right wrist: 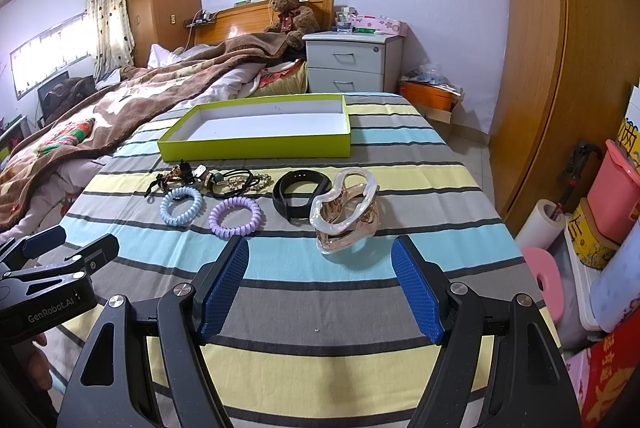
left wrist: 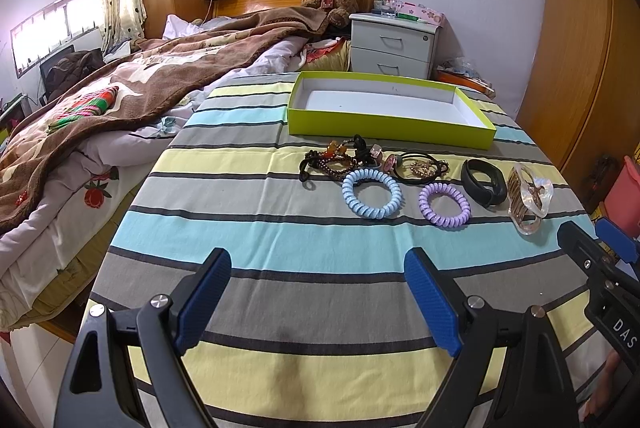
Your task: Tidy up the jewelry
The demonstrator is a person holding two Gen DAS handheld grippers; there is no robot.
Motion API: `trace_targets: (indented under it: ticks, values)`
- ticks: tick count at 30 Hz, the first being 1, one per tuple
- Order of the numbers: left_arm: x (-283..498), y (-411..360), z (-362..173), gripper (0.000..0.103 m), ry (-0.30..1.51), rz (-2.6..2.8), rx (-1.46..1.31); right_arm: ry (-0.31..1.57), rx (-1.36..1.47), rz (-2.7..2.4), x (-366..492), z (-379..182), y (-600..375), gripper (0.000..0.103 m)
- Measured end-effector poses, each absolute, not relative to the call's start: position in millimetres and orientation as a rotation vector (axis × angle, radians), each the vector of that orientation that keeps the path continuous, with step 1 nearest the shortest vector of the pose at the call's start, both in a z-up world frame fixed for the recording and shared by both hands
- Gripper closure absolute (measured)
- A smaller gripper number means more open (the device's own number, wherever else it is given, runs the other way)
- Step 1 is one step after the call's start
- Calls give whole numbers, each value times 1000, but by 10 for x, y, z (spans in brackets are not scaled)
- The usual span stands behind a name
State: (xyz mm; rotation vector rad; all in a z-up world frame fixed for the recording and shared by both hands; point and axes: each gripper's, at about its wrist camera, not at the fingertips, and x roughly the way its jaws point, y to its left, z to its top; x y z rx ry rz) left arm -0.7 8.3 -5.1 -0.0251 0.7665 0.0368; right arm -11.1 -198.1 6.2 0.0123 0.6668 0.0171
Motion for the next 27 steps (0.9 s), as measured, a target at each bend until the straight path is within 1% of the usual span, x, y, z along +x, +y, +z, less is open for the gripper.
trace_targets:
  ticks: [16, 24, 27]
  values:
    - [15, 104, -65, 13, 777, 40, -24, 684, 15, 10, -52, 52, -2016, 29]
    - [152, 116, -101, 13, 805, 43, -17, 701, 17, -7, 133, 25, -2085, 29]
    - [252, 127, -137, 13, 828, 38, -14, 736, 57, -40, 315, -13, -2247, 29]
